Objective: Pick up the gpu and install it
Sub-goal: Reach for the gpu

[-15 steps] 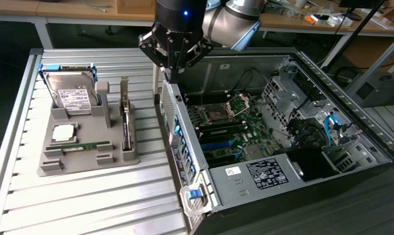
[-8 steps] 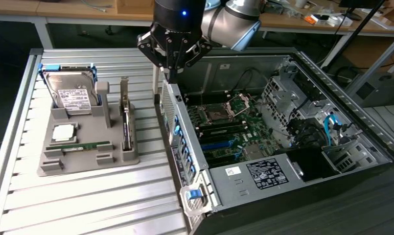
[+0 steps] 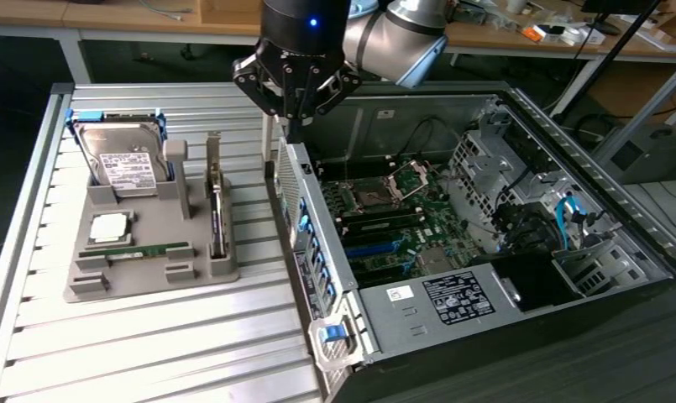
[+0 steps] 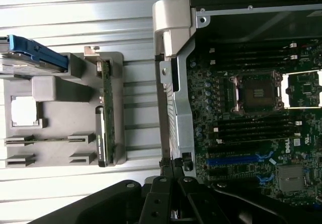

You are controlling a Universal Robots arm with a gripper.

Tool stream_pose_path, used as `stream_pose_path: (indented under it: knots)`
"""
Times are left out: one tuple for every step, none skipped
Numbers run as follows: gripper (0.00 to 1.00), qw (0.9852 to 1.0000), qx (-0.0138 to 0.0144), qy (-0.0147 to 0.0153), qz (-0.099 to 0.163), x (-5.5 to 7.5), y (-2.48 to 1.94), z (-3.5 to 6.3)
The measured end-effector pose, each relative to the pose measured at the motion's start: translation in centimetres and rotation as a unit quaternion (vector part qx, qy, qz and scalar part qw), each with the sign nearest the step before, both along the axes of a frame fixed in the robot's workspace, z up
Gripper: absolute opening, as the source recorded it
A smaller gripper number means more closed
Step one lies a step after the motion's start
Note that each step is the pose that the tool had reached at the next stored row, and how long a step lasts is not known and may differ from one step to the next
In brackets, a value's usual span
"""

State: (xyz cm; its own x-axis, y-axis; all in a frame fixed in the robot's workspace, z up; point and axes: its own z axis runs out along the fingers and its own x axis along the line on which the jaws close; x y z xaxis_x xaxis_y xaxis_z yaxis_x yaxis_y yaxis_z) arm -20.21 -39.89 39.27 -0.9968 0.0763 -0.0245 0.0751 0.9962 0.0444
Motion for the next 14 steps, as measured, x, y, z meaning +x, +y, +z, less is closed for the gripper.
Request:
stream_pose_path:
  knots:
    - [0.11, 1.0000, 0.0000, 0.0000, 0.000, -0.03, 0.00, 0.00]
    - [0.11, 1.0000, 0.0000, 0.0000, 0.000, -0.06, 0.00, 0.00]
    - [0.11, 1.0000, 0.0000, 0.0000, 0.000, -0.09, 0.00, 0.00]
    - [0.11, 1.0000, 0.0000, 0.0000, 0.000, -0.11, 0.00, 0.00]
    - [0.11, 1.0000, 0.0000, 0.0000, 0.000, -0.14, 0.00, 0.00]
    - [0.11, 1.0000, 0.0000, 0.0000, 0.000, -0.17, 0.00, 0.00]
    - [0.11, 1.0000, 0.0000, 0.0000, 0.000, -0.20, 0.00, 0.00]
    - [0.11, 1.0000, 0.0000, 0.0000, 0.000, -0.23, 0.00, 0.00]
    - [0.11, 1.0000, 0.0000, 0.0000, 0.000, -0.26, 0.00, 0.00]
    - [0.11, 1.0000, 0.0000, 0.0000, 0.000, -0.29, 0.00, 0.00]
    - [0.11, 1.0000, 0.0000, 0.0000, 0.000, -0.32, 0.00, -0.01]
    - [0.11, 1.0000, 0.0000, 0.0000, 0.000, -0.36, 0.00, 0.00]
    - [0.11, 1.0000, 0.0000, 0.0000, 0.000, -0.39, 0.00, 0.00]
    - [0.11, 1.0000, 0.0000, 0.0000, 0.000, -0.43, 0.00, 0.00]
